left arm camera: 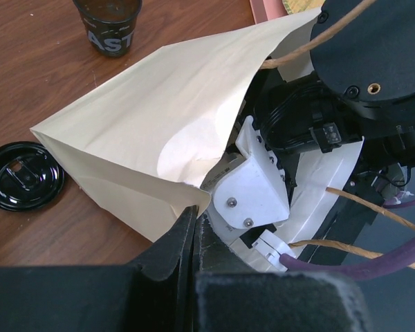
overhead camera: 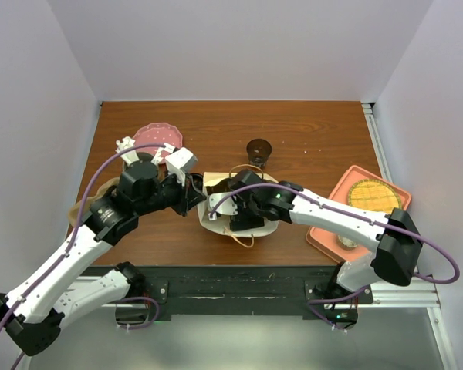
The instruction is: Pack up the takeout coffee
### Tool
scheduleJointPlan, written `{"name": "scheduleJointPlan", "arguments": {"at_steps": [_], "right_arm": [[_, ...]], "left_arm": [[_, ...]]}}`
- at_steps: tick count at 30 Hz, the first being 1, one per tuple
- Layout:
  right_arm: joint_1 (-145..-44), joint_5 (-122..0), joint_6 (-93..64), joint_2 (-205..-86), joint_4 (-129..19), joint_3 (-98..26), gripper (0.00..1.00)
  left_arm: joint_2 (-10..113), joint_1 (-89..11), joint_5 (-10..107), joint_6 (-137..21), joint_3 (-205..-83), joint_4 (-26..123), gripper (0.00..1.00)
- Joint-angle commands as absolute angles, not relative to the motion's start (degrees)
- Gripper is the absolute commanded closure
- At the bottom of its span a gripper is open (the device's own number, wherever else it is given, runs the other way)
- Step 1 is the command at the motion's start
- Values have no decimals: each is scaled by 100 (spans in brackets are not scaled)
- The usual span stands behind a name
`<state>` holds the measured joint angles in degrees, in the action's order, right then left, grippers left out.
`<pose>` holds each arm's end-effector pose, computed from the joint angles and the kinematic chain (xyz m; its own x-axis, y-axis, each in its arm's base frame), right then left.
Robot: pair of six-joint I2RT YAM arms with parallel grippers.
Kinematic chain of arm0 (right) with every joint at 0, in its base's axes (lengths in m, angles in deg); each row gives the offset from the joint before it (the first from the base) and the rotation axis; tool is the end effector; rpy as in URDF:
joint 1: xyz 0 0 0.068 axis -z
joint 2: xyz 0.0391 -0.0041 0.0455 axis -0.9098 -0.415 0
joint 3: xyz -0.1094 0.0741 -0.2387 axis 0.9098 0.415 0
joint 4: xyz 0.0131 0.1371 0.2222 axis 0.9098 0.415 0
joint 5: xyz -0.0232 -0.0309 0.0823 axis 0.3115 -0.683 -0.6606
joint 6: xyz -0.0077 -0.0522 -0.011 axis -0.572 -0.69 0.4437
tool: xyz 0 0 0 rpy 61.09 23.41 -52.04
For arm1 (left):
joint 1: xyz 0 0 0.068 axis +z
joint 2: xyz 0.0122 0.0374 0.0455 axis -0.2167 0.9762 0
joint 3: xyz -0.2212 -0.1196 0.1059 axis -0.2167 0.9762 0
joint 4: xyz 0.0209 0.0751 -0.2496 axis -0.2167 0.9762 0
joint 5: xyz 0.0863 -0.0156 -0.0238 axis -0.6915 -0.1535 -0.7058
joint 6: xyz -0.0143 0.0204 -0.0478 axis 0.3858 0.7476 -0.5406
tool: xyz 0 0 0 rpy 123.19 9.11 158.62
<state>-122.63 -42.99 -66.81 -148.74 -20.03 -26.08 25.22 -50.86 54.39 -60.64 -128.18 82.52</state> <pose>0.1727 0.2551 0.2685 0.2407 -0.9221 -0.3030 -0.8489 -0.0486 -0.5264 0.1357 -0.1185 0.3588 -0.5105 0.0952 -0.8546 0.6693 0.6679 -0.3254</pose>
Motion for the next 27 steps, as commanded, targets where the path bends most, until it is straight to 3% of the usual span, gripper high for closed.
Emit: {"name": "scheduleJointPlan", "arguments": {"at_steps": [1, 27], "right_arm": [[-12217, -4612, -6581, -14715, -1680, -2914, 4], [-11655, -5360, -6520, -14742, -862, -3793, 2]], "left_arm": [[2663, -5101, 5564, -6201, -13152, 8202, 100], [3367, -5101, 5608, -6622, -13890, 8474, 100]]}}
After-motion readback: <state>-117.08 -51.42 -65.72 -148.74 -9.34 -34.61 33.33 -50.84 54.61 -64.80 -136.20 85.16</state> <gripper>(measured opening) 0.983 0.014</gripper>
